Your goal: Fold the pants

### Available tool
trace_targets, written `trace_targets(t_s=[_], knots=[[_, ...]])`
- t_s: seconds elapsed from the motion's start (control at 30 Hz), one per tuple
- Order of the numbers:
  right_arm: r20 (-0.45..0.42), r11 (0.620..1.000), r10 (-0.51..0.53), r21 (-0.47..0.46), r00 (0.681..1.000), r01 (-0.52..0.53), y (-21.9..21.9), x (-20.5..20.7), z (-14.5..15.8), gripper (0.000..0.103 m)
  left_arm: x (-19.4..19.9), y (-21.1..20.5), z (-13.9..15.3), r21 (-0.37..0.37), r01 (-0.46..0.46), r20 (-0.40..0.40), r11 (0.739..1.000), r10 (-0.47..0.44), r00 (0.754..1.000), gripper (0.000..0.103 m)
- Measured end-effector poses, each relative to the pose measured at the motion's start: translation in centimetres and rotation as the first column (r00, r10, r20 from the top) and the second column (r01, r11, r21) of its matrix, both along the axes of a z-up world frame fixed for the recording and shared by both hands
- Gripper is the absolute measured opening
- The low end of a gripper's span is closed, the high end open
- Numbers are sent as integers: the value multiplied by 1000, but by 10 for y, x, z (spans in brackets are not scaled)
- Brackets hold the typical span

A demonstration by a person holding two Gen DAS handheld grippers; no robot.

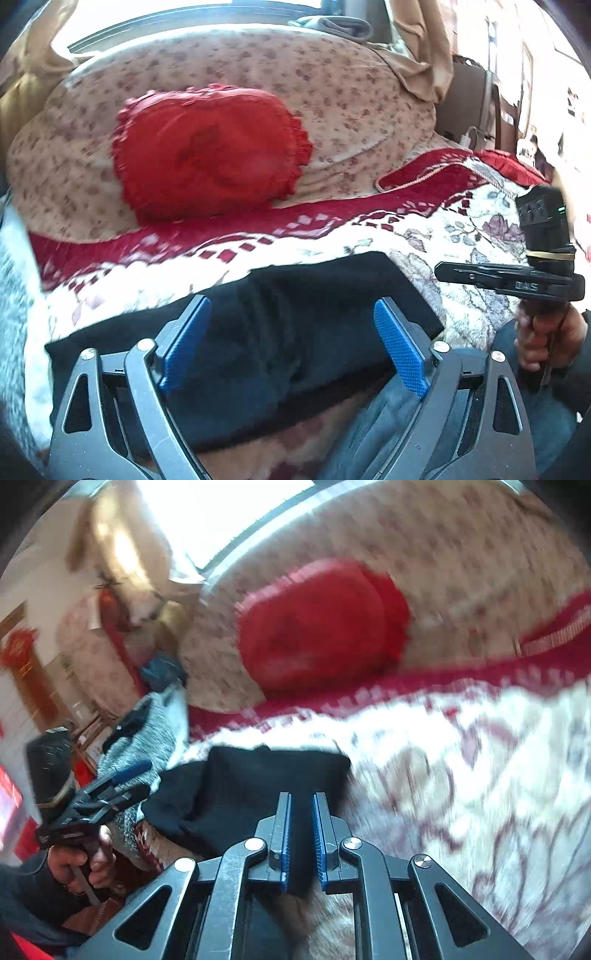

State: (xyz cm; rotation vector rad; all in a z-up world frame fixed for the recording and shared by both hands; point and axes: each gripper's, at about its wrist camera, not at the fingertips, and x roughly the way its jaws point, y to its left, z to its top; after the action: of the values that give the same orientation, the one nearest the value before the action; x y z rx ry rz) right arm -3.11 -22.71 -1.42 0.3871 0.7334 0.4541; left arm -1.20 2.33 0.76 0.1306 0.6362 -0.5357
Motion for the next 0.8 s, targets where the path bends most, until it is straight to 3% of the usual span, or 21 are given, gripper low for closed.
trace_targets(t_s=[0.03, 0.1, 0.2, 0.3, 0.33, 0.4, 0.6, 0.67, 0.8], knots=[[29, 1000, 23, 12, 999, -23, 1, -2, 4, 10, 5, -7, 0, 9, 16, -10, 1000, -16, 1000, 55], [71, 996, 84, 38, 994, -87, 8, -7, 10, 10, 14, -19, -3, 16, 57, -51, 998, -56, 997, 40], [17, 995, 101, -2, 995, -101, 19, -1, 3, 10, 24, -30, -15, 52, 59, -95, 997, -54, 994, 22], [-60, 995, 87, -38, 994, -89, 24, 8, -9, 10, 47, -21, -46, 95, -54, -202, 994, 72, 977, 12], [-97, 994, 80, -65, 992, -86, 26, 12, -15, 10, 51, -17, -57, 92, -65, -253, 994, 87, 964, 12], [-156, 991, 83, -93, 984, -98, 33, 21, -27, 9, 45, -8, -63, 37, -80, -243, 996, 87, 966, 12], [-158, 995, 83, -43, 984, -91, 24, 27, -32, 9, 36, -6, -66, 11, -121, -208, 993, 121, 971, 12], [-122, 997, 69, -11, 990, -71, 17, 26, -24, 9, 36, -4, -66, -4, -128, -208, 992, 124, 970, 12], [33, 1000, 26, -6, 999, -26, 8, 25, 2, 9, 36, -6, -71, -12, -145, -203, 989, 140, 969, 11]])
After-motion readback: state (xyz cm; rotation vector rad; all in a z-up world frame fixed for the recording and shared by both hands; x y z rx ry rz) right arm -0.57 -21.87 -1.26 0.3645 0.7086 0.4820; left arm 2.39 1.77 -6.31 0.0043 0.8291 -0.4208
